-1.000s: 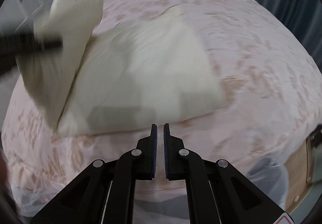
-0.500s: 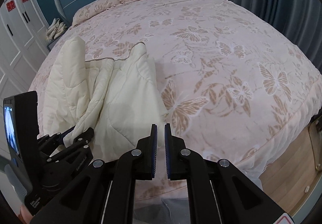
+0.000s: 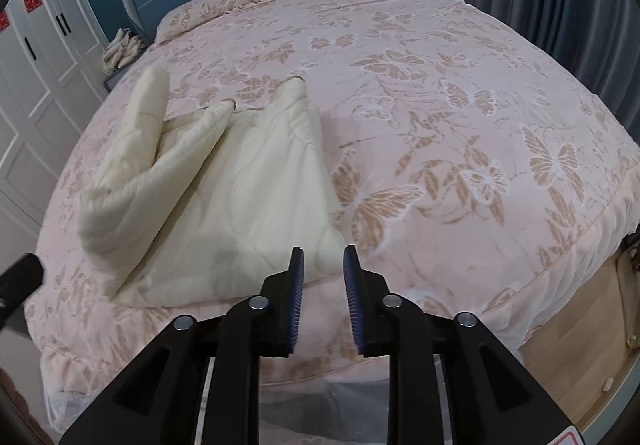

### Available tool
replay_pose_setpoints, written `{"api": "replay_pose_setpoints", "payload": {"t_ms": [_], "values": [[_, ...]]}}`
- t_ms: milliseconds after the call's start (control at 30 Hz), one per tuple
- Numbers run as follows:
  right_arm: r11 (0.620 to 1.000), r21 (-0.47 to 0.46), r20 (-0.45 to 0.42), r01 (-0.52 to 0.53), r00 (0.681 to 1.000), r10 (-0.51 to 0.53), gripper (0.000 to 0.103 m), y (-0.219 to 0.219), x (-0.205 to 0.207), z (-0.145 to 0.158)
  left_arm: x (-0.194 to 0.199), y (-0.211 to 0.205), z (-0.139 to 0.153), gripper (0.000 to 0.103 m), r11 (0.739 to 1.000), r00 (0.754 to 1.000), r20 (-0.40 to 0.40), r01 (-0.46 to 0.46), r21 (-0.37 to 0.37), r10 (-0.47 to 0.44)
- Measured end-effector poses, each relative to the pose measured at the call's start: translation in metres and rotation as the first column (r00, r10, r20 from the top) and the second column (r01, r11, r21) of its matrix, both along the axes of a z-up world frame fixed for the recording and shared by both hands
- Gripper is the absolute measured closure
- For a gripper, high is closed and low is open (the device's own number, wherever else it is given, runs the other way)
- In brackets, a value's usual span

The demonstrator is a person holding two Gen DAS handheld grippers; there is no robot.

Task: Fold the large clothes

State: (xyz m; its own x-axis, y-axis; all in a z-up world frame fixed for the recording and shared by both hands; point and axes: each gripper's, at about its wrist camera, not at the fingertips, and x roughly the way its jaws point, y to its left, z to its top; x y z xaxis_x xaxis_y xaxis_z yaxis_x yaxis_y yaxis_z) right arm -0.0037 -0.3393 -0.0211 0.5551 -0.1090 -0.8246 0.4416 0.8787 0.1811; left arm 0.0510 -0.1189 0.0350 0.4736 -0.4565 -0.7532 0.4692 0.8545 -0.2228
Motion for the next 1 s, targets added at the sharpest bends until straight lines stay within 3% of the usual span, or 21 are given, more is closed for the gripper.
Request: {"api": "replay_pose_setpoints", "payload": {"t_ms": [67,133,300,467,533,567,600,700,1000], "values": [[1.0,0.019,0.03,-0.023,0.999,0.023,0.069,0.007,0.005,0.01,0.003,0.013,0.006,0.032,0.999,0.998,0.044,-0.047,0.024,0.046],[0.998,0.015,0.07,-0.06,0.996,0.059,0.059,0.02,0.012,0.024,0.013,0.029,0.0,0.032,0.987,0.99,0.078,-0.125,0.102,0.117],[0.975,-0.019,0.122,-0.22,0.968,0.221,0.042,0.065,0.05,0.05,0.041,0.061,-0.027,0.033,0.958,0.969,-0.006,-0.242,0.155,0.245],[0.947,-0.022,0.078,-0.321,0.944,0.322,0.04,0.101,0.098,0.044,0.045,0.069,-0.028,0.033,0.938,0.959,0.035,-0.281,0.204,0.28],[0.939,0.006,0.032,-0.344,0.939,0.343,0.044,0.109,0.114,0.031,0.047,0.073,-0.028,0.033,0.933,0.957,0.035,-0.29,0.211,0.29],[0.936,0.0,0.009,-0.352,0.936,0.352,0.05,0.113,0.118,0.026,0.047,0.075,-0.028,0.033,0.932,0.956,0.037,-0.292,0.215,0.291],[0.934,-0.015,-0.006,-0.356,0.935,0.356,0.065,0.116,0.12,0.023,0.046,0.076,-0.028,0.033,0.931,0.955,0.039,-0.294,0.218,0.293],[0.937,-0.052,-0.041,-0.346,0.938,0.344,0.083,0.114,0.12,0.014,0.05,0.08,-0.03,0.033,0.929,0.955,0.033,-0.294,0.224,0.294],[0.982,-0.082,0.015,-0.169,0.985,0.17,0.088,0.046,0.068,0.031,0.051,0.063,-0.028,0.033,0.941,0.967,0.048,-0.254,0.225,0.249]]}}
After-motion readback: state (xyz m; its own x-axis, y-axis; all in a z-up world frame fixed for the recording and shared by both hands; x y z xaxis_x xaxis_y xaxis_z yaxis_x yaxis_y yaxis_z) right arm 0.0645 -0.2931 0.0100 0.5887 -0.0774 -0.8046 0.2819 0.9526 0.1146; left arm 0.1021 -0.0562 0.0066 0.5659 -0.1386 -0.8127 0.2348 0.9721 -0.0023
